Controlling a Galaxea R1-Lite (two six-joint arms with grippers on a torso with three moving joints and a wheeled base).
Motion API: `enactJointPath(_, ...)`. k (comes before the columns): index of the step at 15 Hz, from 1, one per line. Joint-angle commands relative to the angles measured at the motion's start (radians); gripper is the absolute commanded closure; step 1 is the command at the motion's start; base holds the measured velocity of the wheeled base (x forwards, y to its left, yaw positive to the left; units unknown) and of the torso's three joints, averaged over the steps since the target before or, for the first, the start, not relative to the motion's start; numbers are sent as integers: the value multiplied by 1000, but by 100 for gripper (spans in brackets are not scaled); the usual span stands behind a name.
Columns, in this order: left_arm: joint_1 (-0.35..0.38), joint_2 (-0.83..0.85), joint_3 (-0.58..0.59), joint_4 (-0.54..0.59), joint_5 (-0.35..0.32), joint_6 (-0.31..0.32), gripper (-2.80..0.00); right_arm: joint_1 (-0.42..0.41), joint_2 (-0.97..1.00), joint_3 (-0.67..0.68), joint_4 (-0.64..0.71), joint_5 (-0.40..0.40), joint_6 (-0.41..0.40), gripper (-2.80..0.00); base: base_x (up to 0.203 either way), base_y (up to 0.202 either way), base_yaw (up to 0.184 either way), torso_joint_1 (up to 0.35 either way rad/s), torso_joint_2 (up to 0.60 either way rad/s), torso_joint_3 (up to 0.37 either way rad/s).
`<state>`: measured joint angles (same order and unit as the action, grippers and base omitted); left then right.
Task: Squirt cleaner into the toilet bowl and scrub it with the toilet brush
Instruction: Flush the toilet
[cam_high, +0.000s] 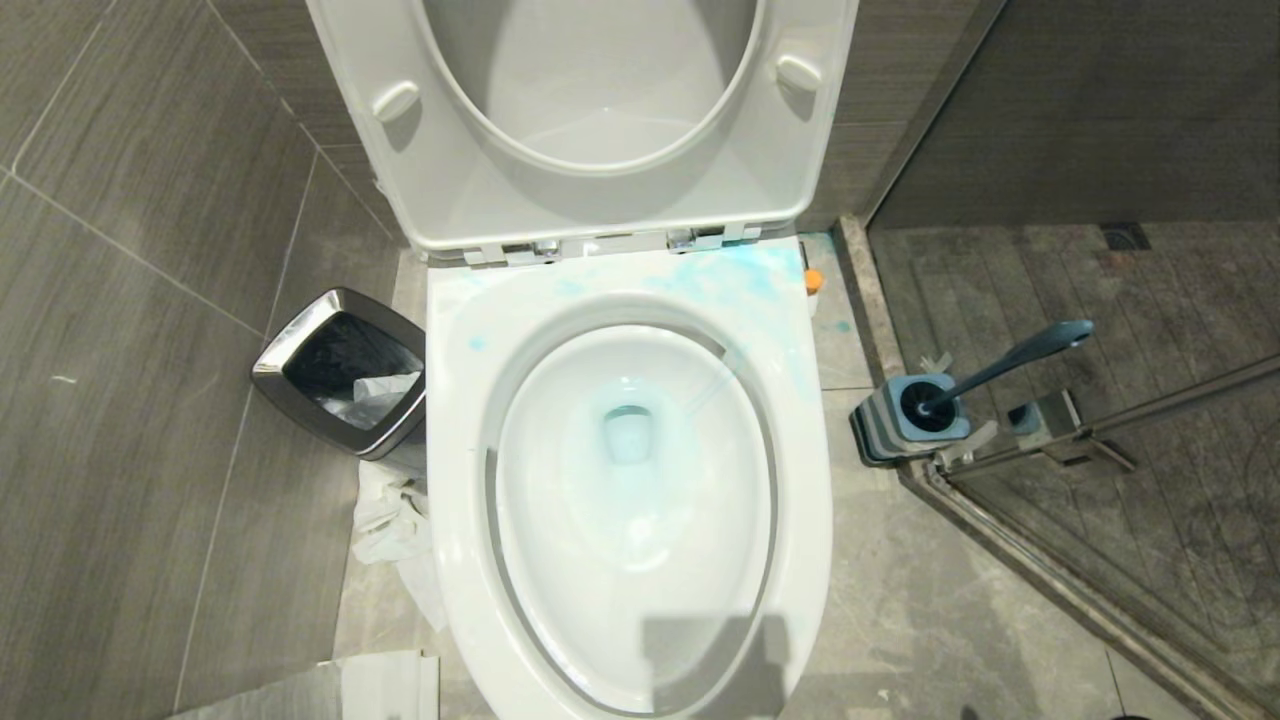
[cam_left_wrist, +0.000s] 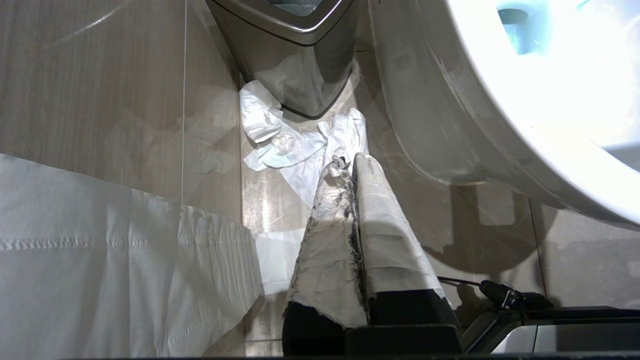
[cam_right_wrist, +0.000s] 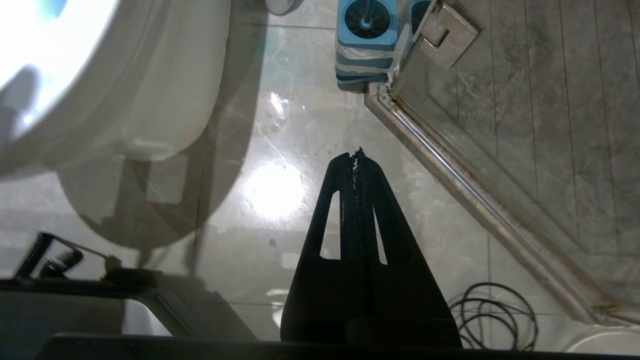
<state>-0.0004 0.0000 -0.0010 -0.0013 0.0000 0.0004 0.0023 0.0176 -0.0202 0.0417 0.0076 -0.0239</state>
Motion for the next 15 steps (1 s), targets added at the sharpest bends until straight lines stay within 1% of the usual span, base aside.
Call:
enactJointPath(1,-1,0,0,0,0,0,0,0,-18,0,1,-3,14,0,0,0,0,0,0,0)
enactJointPath(5,0,0,-1,0,1,0,0,1,-18,0,0,-3,15,0,0,0,0,0,0,0)
enactJointPath(7,-1,0,-1,3,-4,33,0,1,-18,0,0,-3,15,0,0,0,0,0,0,0)
enactJointPath(9,-1,0,-38,-27,-27,95,0,1,-18,0,0,-3,15,0,0,0,0,0,0,0)
enactJointPath(11,1,0,-127,-42,-130,159,0,-1,-18,0,0,-3,15,0,0,0,0,0,0,0)
enactJointPath(13,2,4,-213,-43,-212,243,0,1,-18,0,1,-3,15,0,0,0,0,0,0,0)
enactJointPath(14,2,12,-251,-41,-270,267,0,1,-18,0,1,-3,15,0,0,0,0,0,0,0)
enactJointPath(15,2,29,-283,-39,-302,280,0,1,-18,0,0,-3,15,0,0,0,0,0,0,0)
